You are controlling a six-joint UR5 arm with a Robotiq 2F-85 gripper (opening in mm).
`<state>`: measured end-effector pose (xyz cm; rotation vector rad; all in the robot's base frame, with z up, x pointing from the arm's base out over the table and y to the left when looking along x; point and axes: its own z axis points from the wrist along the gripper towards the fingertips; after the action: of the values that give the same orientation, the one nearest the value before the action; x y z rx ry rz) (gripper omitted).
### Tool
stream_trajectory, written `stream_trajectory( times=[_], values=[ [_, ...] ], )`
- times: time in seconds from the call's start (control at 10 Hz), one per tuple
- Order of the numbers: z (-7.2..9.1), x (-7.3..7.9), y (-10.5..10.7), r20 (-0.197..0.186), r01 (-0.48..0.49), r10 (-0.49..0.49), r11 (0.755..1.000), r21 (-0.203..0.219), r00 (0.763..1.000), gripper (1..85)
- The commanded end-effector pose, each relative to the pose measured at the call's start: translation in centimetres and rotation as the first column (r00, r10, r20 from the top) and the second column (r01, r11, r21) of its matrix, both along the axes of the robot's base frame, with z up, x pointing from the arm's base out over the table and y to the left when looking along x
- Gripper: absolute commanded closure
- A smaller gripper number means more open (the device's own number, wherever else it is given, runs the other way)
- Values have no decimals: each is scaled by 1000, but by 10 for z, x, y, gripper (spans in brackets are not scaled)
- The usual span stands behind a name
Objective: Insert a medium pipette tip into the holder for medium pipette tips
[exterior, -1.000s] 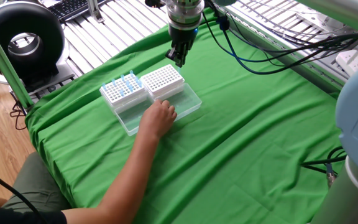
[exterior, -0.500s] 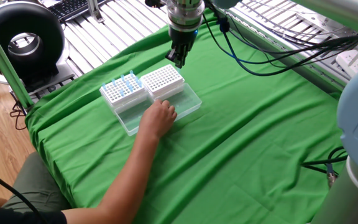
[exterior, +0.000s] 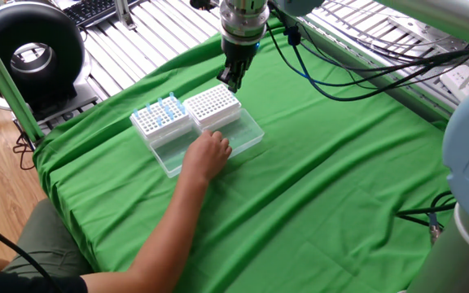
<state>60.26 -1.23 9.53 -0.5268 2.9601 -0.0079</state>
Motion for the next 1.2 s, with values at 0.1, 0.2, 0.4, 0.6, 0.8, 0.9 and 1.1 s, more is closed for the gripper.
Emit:
stream_trajectory(
  times=[0.1,0.2,0.4,0.6,0.8,0.9,1.1],
  values=[
    [-4,-5,2,-5,-48,49,998,31,999,500],
    [-3,-4,2,-7,-42,43,999,30,999,500],
    [2,1,11,-28,5,-4,1000,16,1000,497],
    [4,13,39,-34,69,-67,997,35,997,507],
    [9,24,72,-47,143,-141,989,38,989,510],
    [12,27,90,-54,181,-179,983,38,982,517],
    [16,33,119,-56,231,-229,972,40,972,530]
  ],
)
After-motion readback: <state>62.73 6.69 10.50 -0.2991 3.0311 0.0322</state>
